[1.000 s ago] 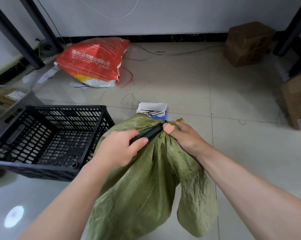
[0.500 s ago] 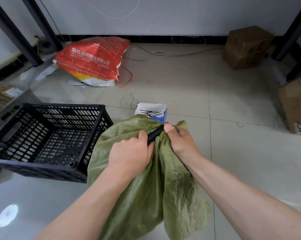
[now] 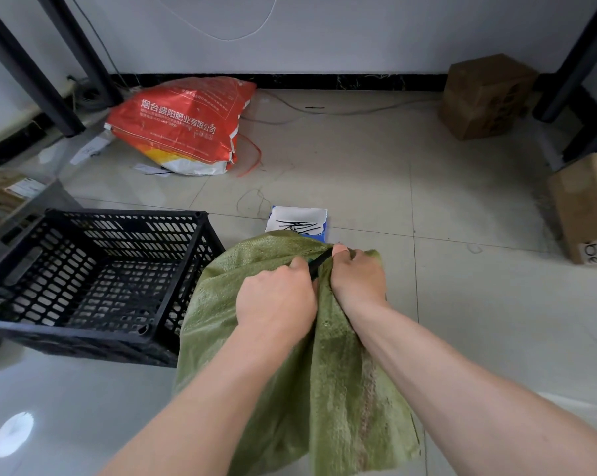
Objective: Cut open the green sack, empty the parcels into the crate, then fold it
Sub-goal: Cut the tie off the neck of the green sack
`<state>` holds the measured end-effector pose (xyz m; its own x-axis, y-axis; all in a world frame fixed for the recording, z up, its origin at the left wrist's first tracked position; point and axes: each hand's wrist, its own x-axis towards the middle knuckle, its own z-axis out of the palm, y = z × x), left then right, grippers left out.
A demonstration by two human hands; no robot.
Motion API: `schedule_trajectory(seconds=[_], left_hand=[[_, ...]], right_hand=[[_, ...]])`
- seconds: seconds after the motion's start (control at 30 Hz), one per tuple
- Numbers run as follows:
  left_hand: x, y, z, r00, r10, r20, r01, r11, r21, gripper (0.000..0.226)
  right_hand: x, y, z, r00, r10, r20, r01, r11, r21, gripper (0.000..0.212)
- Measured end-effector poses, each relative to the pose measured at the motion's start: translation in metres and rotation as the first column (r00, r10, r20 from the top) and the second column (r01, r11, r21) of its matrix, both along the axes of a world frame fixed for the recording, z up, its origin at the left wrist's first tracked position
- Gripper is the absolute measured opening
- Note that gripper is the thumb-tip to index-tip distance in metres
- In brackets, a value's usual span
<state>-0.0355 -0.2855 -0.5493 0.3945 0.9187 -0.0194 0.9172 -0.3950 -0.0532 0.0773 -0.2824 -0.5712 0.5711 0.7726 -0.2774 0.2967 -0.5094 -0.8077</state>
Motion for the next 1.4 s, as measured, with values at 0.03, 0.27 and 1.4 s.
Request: schedule_trajectory(seconds=[0.03, 0.27, 1.4], left_hand=[[0.003, 0.001, 0.001, 1.000, 0.007, -0.004, -0.007, 1.000, -0.007, 0.024], [0.016, 0.002, 0.008, 0.991, 0.130, -0.040, -0.134, 0.984, -0.114, 0.034], [-0.011, 0.040, 0.002, 0.593, 0.279, 0.756, 0.004, 0.937, -0.350, 0.032]], right_hand=[[0.000, 0.002, 0.001, 1.000, -0.014, -0.011, 0.014, 1.000, -0.003, 0.048], [-0.005, 0.012, 0.000, 0.983, -0.132, -0.125, 0.133, 0.991, -0.002, 0.045], [0.029, -0.006, 0.008, 0.878, 0.421, 0.228, -0.463, 0.867, 0.184, 0.045]])
